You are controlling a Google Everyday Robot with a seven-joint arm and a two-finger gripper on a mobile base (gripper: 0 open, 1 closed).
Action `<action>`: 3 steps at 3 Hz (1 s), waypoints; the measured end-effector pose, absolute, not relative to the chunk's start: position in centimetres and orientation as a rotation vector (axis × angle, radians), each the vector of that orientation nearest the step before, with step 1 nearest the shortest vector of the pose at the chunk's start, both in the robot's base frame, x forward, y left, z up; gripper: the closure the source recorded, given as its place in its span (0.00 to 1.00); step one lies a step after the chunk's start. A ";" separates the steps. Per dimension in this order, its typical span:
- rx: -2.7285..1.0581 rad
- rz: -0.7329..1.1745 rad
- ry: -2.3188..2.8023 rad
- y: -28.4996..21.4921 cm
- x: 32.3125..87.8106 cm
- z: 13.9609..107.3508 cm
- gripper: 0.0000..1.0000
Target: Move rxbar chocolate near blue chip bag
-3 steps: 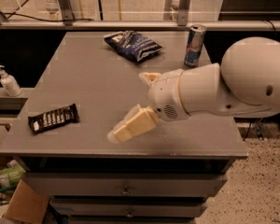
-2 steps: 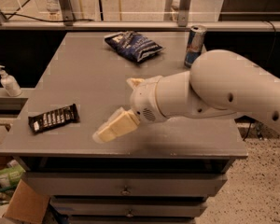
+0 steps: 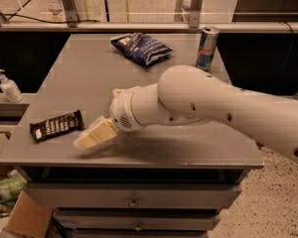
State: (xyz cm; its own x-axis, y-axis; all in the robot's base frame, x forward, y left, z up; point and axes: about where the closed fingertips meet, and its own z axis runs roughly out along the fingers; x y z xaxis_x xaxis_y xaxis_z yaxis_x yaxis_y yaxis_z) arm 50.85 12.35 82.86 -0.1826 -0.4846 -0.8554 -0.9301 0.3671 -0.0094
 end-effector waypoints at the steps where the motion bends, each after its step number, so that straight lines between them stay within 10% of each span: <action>1: -1.216 0.707 1.811 14.4 51.9 82.5 0.00; 3: -1.179 0.749 1.807 16.8 52.0 82.7 0.18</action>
Offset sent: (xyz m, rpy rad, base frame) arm 0.0208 0.0510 -0.0056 0.0687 0.0337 -0.0286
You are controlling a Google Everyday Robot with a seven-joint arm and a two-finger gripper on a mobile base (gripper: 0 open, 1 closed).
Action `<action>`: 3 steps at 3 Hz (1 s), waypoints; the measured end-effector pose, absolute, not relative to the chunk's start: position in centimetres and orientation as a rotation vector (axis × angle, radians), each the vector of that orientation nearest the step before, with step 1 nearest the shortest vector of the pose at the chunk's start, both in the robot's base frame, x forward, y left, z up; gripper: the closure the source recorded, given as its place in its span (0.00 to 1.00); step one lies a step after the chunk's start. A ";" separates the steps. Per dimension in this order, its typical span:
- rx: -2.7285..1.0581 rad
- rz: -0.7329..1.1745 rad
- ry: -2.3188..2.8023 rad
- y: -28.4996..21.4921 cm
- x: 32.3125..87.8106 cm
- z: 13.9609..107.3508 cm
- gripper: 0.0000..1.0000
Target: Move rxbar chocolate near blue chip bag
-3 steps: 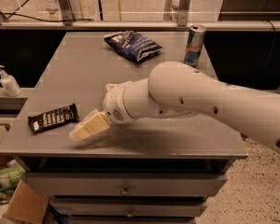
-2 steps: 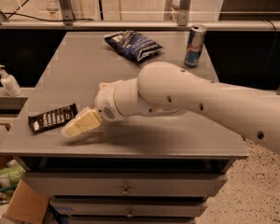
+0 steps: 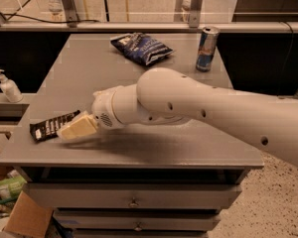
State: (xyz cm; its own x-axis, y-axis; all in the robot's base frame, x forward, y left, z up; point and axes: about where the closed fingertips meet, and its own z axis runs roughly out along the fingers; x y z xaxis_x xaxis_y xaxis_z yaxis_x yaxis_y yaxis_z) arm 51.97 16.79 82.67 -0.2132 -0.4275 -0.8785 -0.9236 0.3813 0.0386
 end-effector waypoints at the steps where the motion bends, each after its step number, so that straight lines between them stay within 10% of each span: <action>1: -1.174 0.765 1.809 17.4 51.4 82.6 0.41; 3: -1.144 0.755 1.826 16.1 50.8 82.9 0.88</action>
Offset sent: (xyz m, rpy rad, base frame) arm -0.0103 -0.0014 -0.0019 0.0209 0.0322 -0.0242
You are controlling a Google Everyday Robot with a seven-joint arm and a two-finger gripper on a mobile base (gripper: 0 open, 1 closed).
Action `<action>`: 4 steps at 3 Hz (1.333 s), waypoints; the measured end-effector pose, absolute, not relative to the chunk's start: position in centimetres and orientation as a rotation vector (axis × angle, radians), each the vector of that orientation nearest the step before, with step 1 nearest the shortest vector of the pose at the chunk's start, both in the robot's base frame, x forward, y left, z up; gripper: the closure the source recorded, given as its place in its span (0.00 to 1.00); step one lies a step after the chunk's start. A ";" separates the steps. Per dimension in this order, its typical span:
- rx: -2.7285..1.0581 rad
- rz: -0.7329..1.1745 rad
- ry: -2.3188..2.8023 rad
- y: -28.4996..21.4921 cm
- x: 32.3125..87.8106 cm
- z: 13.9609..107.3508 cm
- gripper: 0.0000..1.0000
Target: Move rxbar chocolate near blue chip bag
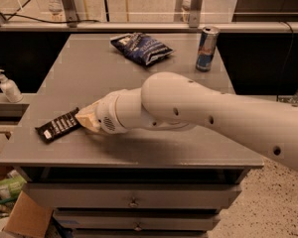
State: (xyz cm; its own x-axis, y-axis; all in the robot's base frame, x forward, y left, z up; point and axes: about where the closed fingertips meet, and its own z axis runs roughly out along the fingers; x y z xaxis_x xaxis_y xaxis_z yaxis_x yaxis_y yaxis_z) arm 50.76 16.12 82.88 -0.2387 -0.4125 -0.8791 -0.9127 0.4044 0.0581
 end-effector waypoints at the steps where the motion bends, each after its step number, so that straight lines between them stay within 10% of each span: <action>1: -1.122 0.724 1.835 14.2 51.0 83.5 1.00; 4: -0.962 0.614 1.881 7.7 54.9 87.6 1.00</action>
Offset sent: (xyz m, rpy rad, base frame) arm 0.0320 -0.0866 0.0302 -0.0333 -0.0151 -0.1684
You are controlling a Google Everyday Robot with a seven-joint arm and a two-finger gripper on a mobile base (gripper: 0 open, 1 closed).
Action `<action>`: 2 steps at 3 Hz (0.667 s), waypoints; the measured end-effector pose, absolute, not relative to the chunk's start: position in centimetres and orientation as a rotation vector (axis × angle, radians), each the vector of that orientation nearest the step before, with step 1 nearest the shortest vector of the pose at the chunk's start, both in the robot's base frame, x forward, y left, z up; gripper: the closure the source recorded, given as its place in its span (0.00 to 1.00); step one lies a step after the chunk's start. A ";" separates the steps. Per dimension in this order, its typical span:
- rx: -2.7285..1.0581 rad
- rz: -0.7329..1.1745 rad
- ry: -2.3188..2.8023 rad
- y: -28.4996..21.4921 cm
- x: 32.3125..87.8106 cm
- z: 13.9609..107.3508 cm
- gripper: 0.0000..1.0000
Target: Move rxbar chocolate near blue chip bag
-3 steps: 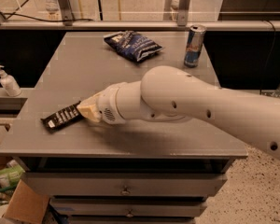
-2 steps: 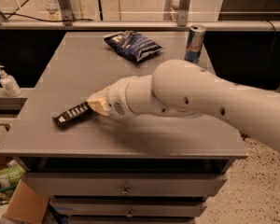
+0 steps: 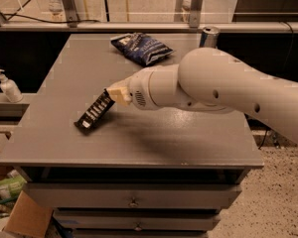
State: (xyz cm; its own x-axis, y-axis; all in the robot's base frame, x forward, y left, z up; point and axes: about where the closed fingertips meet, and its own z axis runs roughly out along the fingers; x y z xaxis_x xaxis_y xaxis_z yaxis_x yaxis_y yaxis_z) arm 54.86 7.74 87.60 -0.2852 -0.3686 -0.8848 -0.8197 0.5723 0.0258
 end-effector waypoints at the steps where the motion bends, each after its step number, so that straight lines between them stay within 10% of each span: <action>1: -0.949 0.573 1.861 7.3 56.3 87.6 1.00; 2: -0.897 0.516 1.834 5.7 60.2 87.4 1.00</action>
Offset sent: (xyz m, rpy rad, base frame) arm 0.1131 -0.0493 -0.0093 0.0142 -0.1409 -0.1690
